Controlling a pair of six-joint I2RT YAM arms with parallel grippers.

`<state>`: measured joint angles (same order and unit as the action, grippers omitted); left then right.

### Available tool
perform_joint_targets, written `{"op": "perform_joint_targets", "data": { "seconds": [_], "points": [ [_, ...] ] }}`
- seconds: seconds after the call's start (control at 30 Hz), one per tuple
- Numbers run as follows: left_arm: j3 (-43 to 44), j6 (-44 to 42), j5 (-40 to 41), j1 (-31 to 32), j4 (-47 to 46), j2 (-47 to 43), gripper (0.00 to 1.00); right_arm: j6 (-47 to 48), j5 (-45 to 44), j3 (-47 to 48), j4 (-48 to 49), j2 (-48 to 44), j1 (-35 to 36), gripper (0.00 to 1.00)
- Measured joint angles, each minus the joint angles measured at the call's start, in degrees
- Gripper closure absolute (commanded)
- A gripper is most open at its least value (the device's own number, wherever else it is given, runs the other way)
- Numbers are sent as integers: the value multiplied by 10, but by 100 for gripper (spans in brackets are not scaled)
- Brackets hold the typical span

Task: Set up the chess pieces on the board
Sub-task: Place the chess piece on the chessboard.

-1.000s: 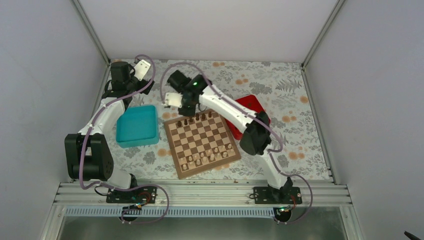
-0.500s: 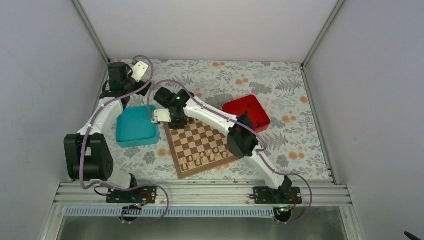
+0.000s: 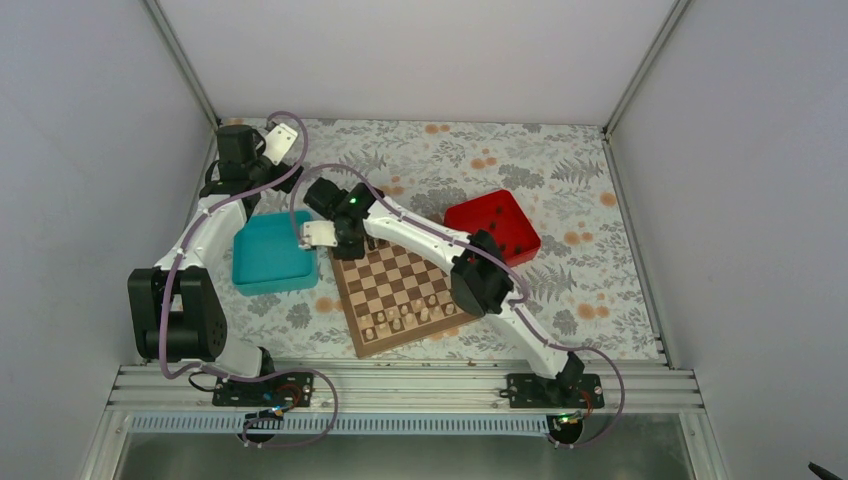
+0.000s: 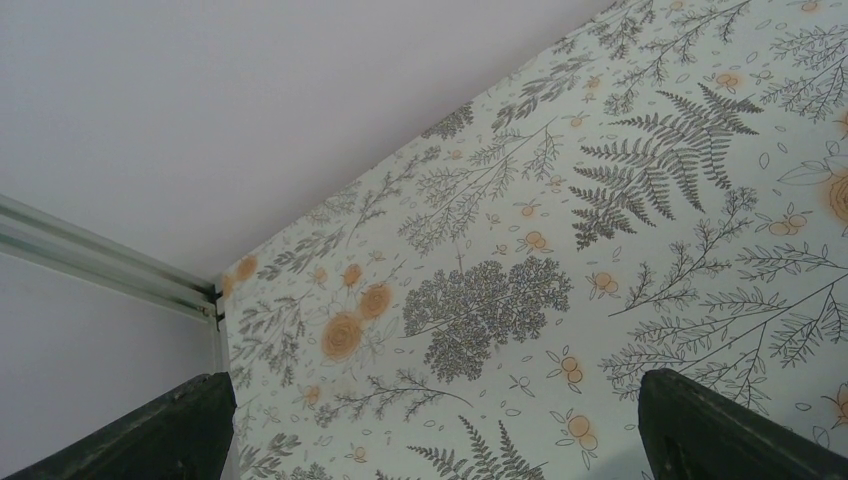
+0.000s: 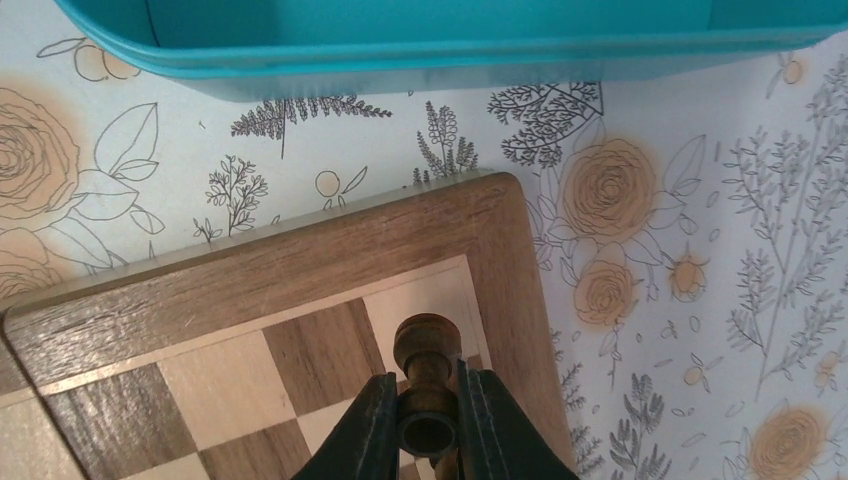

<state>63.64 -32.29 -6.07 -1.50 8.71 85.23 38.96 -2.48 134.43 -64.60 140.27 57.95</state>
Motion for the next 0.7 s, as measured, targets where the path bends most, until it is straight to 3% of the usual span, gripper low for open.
{"op": "perform_joint_targets", "data": {
  "seconds": [0.7],
  "points": [
    [0, -1, -15, 0, 2, 0, 0, 5, -14, 0, 7, 22, 1, 89]
  ]
}}
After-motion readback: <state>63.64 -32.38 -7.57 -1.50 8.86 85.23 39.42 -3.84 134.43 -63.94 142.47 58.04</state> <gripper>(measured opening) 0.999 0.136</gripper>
